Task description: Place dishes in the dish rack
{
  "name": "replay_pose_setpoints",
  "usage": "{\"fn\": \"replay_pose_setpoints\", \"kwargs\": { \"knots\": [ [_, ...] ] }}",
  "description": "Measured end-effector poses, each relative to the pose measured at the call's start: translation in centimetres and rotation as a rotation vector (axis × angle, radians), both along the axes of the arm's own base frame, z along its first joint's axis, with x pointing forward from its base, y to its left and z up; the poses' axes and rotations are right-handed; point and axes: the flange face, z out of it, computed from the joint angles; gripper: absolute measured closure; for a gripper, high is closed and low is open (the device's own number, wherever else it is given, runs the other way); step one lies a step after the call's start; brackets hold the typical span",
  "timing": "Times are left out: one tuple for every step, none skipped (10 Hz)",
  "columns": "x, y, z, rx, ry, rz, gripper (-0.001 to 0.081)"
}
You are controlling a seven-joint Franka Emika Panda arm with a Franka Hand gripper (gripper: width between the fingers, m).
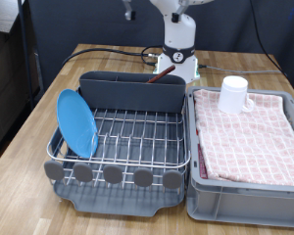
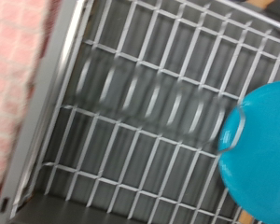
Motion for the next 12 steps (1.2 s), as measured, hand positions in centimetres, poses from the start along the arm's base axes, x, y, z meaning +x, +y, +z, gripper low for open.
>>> {"fn": "replay_pose_setpoints", "kwargs": {
  "knots": [
    [-0.3, 1.5, -0.1, -0.005, 0.012, 0.027, 0.0003],
    [-0.5, 1.8, -0.1, -0.007, 0.018, 0.036, 0.0003],
    [-0.5, 1.7, -0.2, -0.007, 0.019, 0.034, 0.0003],
    [-0.5, 2.0, -0.1, -0.013, 0.022, 0.041, 0.0003],
    [-0.7, 2.9, 0.0, -0.022, 0.044, 0.058, 0.0003],
    [-1.0, 4.6, 0.2, -0.035, 0.07, 0.078, 0.0003],
    [-1.4, 6.5, 0.4, -0.047, 0.085, 0.091, 0.0003],
    [-1.7, 8.4, 0.6, -0.055, 0.088, 0.114, 0.0003],
    [-2.1, 10.3, 0.7, -0.051, 0.088, 0.143, 0.0003],
    [-2.5, 12.1, 0.6, -0.04, 0.1, 0.168, 0.0003],
    [-3.0, 13.9, 0.6, -0.035, 0.106, 0.184, 0.0003],
    [-3.6, 15.7, 0.6, -0.035, 0.111, 0.189, 0.0003]
  ]
}}
